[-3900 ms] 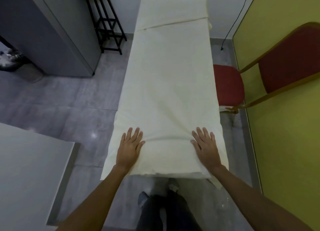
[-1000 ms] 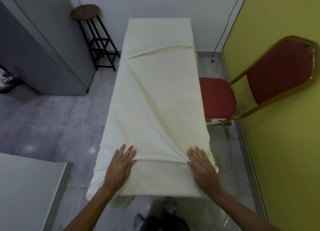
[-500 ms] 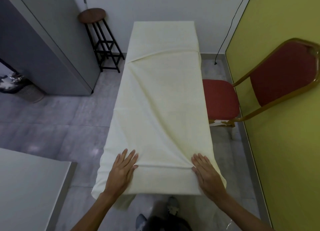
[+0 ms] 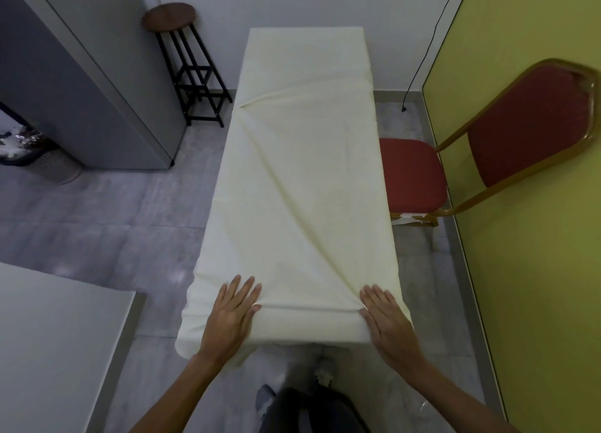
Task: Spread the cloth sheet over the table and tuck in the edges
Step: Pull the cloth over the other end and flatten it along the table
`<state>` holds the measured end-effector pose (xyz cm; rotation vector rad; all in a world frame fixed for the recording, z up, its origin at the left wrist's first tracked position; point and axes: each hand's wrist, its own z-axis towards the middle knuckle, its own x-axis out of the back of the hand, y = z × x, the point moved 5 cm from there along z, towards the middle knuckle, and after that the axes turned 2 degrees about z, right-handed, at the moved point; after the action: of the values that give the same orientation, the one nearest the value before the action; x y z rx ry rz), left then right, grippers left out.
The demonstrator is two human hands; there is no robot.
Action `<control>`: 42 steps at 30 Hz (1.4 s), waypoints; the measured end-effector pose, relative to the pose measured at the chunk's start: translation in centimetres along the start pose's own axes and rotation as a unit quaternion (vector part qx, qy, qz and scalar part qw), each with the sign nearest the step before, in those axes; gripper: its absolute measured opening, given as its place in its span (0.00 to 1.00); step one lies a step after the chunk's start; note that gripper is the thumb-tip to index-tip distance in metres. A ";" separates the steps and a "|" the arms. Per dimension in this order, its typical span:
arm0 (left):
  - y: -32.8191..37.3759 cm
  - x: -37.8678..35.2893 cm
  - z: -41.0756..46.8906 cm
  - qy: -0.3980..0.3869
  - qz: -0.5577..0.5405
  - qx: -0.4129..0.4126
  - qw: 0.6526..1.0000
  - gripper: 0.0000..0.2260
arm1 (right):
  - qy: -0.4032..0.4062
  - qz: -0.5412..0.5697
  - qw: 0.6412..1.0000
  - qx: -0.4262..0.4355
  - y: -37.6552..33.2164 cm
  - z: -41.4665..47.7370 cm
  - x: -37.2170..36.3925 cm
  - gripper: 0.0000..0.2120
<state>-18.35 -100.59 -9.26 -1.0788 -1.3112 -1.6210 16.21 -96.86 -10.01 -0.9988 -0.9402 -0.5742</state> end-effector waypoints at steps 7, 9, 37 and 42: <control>1.1 -0.4 -1.4 -0.025 0.017 -0.011 0.999 0.20 | 0.005 -0.017 1.000 -0.008 0.7 -1.8 0.3 0.21; 1.3 -0.6 -1.7 -0.055 0.030 -0.014 0.998 0.22 | -0.003 -0.022 1.000 -0.022 1.1 -2.7 0.3 0.22; -1.9 -1.8 1.4 -0.184 0.093 0.085 0.975 0.34 | -0.160 -0.118 0.965 -0.173 2.2 3.5 -1.7 0.40; -0.3 -0.8 5.3 -0.129 0.067 0.102 0.984 0.33 | -0.101 -0.070 0.974 -0.191 -2.1 7.5 -3.3 0.36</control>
<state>-17.62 -95.24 -9.53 -1.2511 -1.5015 -1.2491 9.99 -91.10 -10.23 -1.3622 -1.1101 -0.8041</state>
